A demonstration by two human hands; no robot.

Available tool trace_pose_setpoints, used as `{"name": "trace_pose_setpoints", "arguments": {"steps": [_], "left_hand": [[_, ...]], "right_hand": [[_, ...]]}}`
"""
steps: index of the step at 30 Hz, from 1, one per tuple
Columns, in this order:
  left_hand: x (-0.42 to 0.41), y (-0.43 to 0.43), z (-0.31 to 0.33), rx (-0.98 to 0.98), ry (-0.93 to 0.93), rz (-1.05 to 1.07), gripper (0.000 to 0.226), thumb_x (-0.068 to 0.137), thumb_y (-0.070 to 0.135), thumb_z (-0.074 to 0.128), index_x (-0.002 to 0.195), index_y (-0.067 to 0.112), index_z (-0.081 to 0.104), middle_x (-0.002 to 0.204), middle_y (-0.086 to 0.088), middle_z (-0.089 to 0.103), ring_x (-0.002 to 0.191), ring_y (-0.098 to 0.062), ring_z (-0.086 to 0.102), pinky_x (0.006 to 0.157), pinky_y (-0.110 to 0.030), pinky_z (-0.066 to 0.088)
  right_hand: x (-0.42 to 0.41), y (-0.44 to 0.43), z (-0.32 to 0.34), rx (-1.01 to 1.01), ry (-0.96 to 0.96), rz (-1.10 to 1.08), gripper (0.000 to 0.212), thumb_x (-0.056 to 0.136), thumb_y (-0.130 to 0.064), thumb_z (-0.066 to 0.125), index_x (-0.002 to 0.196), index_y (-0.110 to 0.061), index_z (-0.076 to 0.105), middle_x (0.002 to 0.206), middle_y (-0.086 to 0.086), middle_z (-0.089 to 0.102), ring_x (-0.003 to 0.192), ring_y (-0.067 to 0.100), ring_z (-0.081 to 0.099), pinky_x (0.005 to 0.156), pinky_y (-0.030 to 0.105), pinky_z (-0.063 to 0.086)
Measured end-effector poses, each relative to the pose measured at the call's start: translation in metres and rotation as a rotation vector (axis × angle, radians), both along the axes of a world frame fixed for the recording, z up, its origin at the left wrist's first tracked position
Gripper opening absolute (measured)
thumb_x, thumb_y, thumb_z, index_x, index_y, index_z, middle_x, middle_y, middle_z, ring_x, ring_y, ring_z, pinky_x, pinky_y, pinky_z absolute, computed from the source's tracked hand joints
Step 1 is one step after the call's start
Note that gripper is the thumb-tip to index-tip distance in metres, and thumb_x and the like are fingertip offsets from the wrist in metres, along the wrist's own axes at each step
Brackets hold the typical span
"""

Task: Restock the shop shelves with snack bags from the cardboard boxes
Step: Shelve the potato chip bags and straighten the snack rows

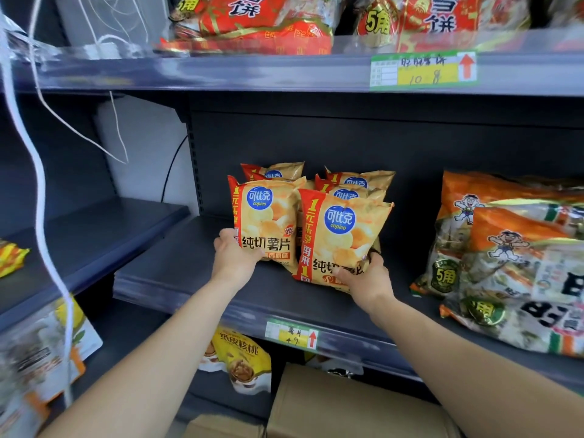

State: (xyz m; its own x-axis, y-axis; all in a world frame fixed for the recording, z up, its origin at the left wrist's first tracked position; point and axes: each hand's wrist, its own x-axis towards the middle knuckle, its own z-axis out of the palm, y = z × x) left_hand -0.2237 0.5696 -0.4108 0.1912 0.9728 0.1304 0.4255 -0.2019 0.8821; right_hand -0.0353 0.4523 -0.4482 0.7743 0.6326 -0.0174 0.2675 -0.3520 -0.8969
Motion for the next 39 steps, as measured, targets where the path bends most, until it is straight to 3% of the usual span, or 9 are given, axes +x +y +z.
{"name": "trace_pose_setpoints", "arguments": {"steps": [11, 16, 19, 22, 24, 28, 33, 35, 39], "left_hand": [[0.032, -0.071, 0.019, 0.148, 0.094, -0.24, 0.04, 0.088, 0.024, 0.064, 0.123, 0.017, 0.047, 0.128, 0.001, 0.048, 0.112, -0.015, 0.052, 0.092, -0.031, 0.046], [0.076, -0.117, 0.032, 0.198, 0.098, -0.449, 0.04, 0.086, 0.026, 0.066, 0.12, 0.018, 0.048, 0.122, 0.002, 0.049, 0.107, -0.015, 0.054, 0.093, -0.033, 0.047], [0.113, -0.15, 0.032, 0.144, 0.14, -0.649, 0.055, 0.085, 0.032, 0.067, 0.13, 0.018, 0.04, 0.131, 0.0, 0.043, 0.111, -0.015, 0.049, 0.093, -0.029, 0.043], [0.148, -0.175, 0.03, 0.043, 0.167, -0.799, 0.077, 0.082, 0.038, 0.07, 0.142, 0.016, 0.026, 0.146, -0.004, 0.032, 0.127, -0.02, 0.041, 0.101, -0.032, 0.038], [0.169, -0.186, 0.03, -0.016, 0.181, -0.838, 0.097, 0.079, 0.04, 0.073, 0.149, 0.014, 0.01, 0.155, -0.006, 0.017, 0.139, -0.023, 0.027, 0.108, -0.034, 0.03], [0.206, -0.193, 0.027, -0.093, 0.199, -0.792, 0.131, 0.068, 0.045, 0.08, 0.149, 0.012, -0.017, 0.159, -0.008, -0.008, 0.147, -0.024, 0.004, 0.119, -0.039, 0.013], [0.237, -0.173, 0.013, -0.194, 0.134, -0.82, 0.162, 0.034, 0.064, 0.086, 0.147, 0.024, -0.022, 0.159, -0.003, 0.009, 0.145, -0.023, 0.018, 0.117, -0.046, 0.023], [0.246, -0.17, 0.009, -0.207, 0.069, -0.848, 0.147, 0.037, 0.057, 0.089, 0.149, 0.029, -0.002, 0.151, -0.001, 0.031, 0.136, -0.02, 0.035, 0.113, -0.042, 0.031], [0.266, -0.167, 0.008, -0.179, -0.034, -0.894, 0.083, 0.069, 0.03, 0.082, 0.138, 0.025, 0.035, 0.122, 0.008, 0.055, 0.11, -0.01, 0.05, 0.094, -0.024, 0.038]], "right_hand": [[-0.014, -0.025, 0.013, -0.052, -0.112, -0.097, 0.076, 0.087, -0.039, 0.064, 0.145, -0.009, 0.026, 0.144, 0.013, 0.037, 0.131, 0.033, 0.038, 0.105, 0.045, 0.038], [-0.006, -0.097, 0.022, 0.154, -0.397, -0.266, 0.038, 0.09, -0.021, 0.06, 0.125, -0.01, 0.051, 0.119, 0.006, 0.057, 0.112, 0.025, 0.053, 0.096, 0.045, 0.044], [0.014, -0.147, 0.032, 0.22, -0.568, -0.459, 0.027, 0.086, -0.012, 0.063, 0.111, -0.006, 0.053, 0.106, 0.001, 0.048, 0.107, 0.025, 0.048, 0.095, 0.041, 0.04], [0.046, -0.188, 0.04, 0.21, -0.573, -0.656, 0.042, 0.082, -0.013, 0.069, 0.117, -0.001, 0.048, 0.119, 0.013, 0.044, 0.114, 0.03, 0.042, 0.096, 0.036, 0.032], [0.071, -0.208, 0.042, 0.171, -0.484, -0.726, 0.063, 0.08, -0.019, 0.073, 0.131, -0.003, 0.04, 0.135, 0.015, 0.035, 0.124, 0.033, 0.035, 0.1, 0.044, 0.031], [0.119, -0.232, 0.042, 0.137, -0.196, -0.625, 0.11, 0.074, -0.04, 0.078, 0.152, -0.013, 0.006, 0.157, 0.009, 0.008, 0.144, 0.033, 0.012, 0.112, 0.056, 0.021], [0.164, -0.24, 0.029, 0.136, 0.08, -0.357, 0.131, 0.066, -0.054, 0.079, 0.149, -0.029, -0.018, 0.161, -0.004, -0.007, 0.148, 0.025, 0.003, 0.117, 0.053, 0.015], [0.173, -0.237, 0.025, 0.155, 0.117, -0.32, 0.13, 0.067, -0.053, 0.079, 0.148, -0.031, -0.02, 0.161, -0.004, -0.007, 0.148, 0.025, 0.008, 0.117, 0.051, 0.018], [0.187, -0.219, 0.026, 0.203, 0.084, -0.404, 0.127, 0.069, -0.052, 0.078, 0.15, -0.029, -0.017, 0.16, 0.0, -0.006, 0.146, 0.03, 0.011, 0.115, 0.053, 0.021]]}}
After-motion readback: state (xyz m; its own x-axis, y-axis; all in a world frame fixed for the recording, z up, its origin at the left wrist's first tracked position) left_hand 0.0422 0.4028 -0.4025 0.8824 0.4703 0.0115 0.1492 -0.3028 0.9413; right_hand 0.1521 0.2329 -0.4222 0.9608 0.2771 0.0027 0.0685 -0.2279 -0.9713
